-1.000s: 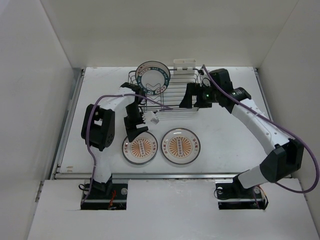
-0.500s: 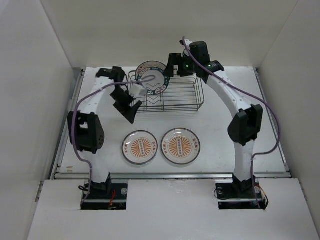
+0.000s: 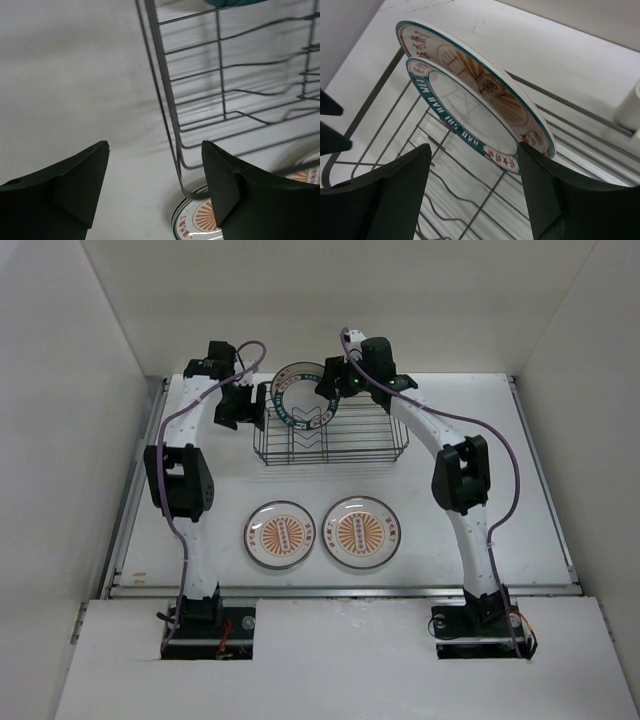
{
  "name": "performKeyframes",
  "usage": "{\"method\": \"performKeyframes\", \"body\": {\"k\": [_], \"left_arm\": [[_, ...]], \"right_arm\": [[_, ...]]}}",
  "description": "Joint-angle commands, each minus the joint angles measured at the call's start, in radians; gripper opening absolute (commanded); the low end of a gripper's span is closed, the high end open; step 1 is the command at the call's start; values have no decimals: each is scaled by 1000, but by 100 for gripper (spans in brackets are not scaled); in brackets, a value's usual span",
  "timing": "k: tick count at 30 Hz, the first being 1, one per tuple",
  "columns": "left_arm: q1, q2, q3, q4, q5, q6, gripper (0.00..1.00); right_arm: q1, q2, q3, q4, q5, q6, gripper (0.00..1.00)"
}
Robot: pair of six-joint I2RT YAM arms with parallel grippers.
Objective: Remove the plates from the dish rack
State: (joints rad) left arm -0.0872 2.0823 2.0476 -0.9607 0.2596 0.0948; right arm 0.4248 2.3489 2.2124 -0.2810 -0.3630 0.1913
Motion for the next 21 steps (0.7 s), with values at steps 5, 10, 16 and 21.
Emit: {"method": "performKeyframes", "body": {"k": [5, 10, 16, 21], "left_arm": [[-45, 126, 114, -4, -128, -35, 55], [-45, 194, 160, -15, -118, -35, 38], [-45, 217, 169, 5, -168, -3, 0], [-45, 217, 178, 16, -204, 74, 0]], "right_arm": [[12, 69, 75, 137, 10, -20, 72], [12, 104, 101, 160, 29, -10, 69], [12, 37, 80, 126, 9, -21, 68], [12, -77, -19, 138, 61, -101, 68]]}}
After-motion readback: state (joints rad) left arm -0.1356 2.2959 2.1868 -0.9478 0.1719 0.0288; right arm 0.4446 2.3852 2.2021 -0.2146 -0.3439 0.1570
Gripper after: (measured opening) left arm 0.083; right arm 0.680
